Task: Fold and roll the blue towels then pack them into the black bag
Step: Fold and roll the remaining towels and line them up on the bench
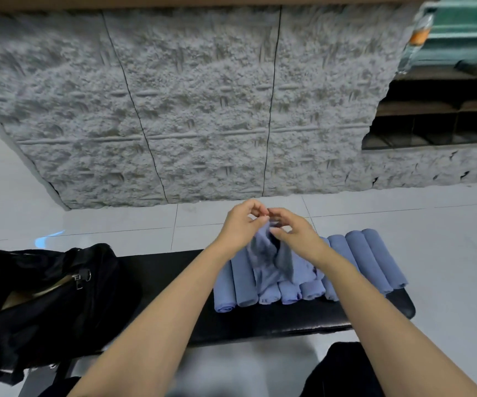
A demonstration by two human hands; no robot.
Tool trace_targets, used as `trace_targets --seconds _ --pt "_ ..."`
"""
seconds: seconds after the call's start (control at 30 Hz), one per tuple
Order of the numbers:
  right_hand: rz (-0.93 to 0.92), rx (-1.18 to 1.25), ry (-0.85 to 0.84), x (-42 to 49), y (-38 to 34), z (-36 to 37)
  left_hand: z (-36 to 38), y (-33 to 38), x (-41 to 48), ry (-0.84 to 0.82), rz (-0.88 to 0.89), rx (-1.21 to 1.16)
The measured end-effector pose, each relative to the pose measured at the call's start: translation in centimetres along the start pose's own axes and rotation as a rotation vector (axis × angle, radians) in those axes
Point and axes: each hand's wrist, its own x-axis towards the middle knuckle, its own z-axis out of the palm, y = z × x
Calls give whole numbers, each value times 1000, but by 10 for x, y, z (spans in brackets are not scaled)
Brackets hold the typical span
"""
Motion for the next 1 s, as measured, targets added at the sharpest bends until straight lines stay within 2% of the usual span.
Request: trace_targets --seconds 0.07,0.17,0.23,0.43,0.6,0.7,0.77,0.87,1.0 --pt "-5 -117 -58 1 -4 -3 -3 7 -4 -19 32 35" --pt "-29 -461 -109 -2 3 -5 -14 9 -15 -41 42 85" --pt "-13 -600 -161 -5 7 -7 -26 15 -21 -10 46 121" --pt "80 -669 -245 -9 24 -3 -81 46 -26 107 191 492" --pt "99 -645 -62 -11 41 2 -136 69 -39 249 273 533" --pt "16 -723 -49 -9 37 -10 -169 80 -45 326 291 590" --pt "5 -610 -73 -10 29 -25 -193 85 -46 383 313 633" --pt "122 -91 -116 -16 11 -44 -221 84 -46 332 307 755" --pt "187 116 -214 -25 -17 -68 -248 79 -50 247 321 997"
